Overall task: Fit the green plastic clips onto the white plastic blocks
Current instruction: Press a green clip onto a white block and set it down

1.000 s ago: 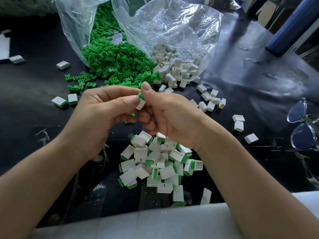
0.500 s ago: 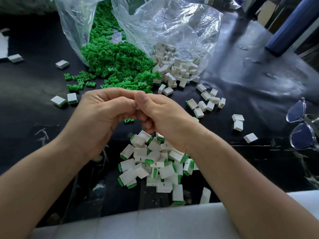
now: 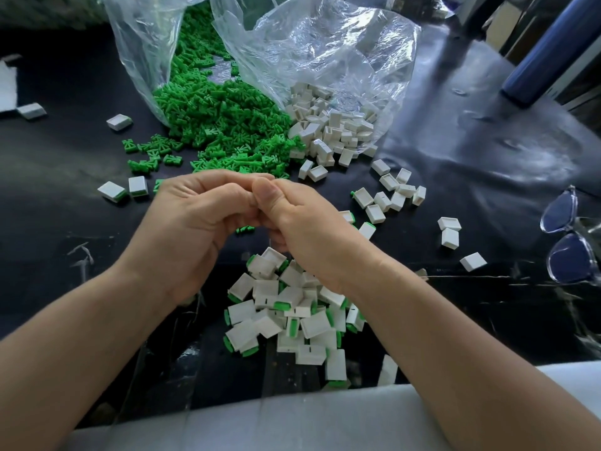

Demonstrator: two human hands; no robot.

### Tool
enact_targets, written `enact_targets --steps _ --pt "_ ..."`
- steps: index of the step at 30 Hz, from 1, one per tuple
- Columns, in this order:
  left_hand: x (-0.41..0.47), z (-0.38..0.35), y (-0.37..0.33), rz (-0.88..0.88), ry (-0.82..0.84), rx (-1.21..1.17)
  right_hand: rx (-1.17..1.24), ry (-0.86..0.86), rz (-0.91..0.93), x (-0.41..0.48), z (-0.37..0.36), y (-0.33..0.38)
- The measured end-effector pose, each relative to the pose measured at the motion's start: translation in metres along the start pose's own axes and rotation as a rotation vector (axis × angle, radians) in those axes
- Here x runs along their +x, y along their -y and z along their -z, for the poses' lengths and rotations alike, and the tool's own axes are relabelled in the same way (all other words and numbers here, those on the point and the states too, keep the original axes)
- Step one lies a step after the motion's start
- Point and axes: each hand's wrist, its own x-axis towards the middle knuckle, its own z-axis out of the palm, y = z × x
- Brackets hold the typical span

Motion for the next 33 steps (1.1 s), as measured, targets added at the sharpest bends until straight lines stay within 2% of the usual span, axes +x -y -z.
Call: enact_targets --steps 10,12,15,21,28,33 --pt "0.001 0.003 0.001 0.004 0.033 -0.003 0.04 0.006 -0.006 0.0 0.002 0.0" --pt "0.001 0.002 0.001 0.001 0.053 -0.008 0.105 0.031 -0.009 -0.001 0.004 0.001" --pt "0.001 0.002 0.0 -0.004 0.054 -0.003 0.334 0.078 -0.034 -0.003 0.006 0.003" --pt "-0.001 0.002 -0.002 0.065 0.062 0.043 0.407 0.115 -0.184 0.004 0.014 0.001" --pt "-0.002 0.001 -0.004 0.102 0.047 0.051 0.388 0.111 -0.2 0.002 0.017 0.001" --pt "-0.001 0.002 -0.005 0.077 -0.006 0.063 0.143 0.011 -0.117 0.004 0.024 0.0"
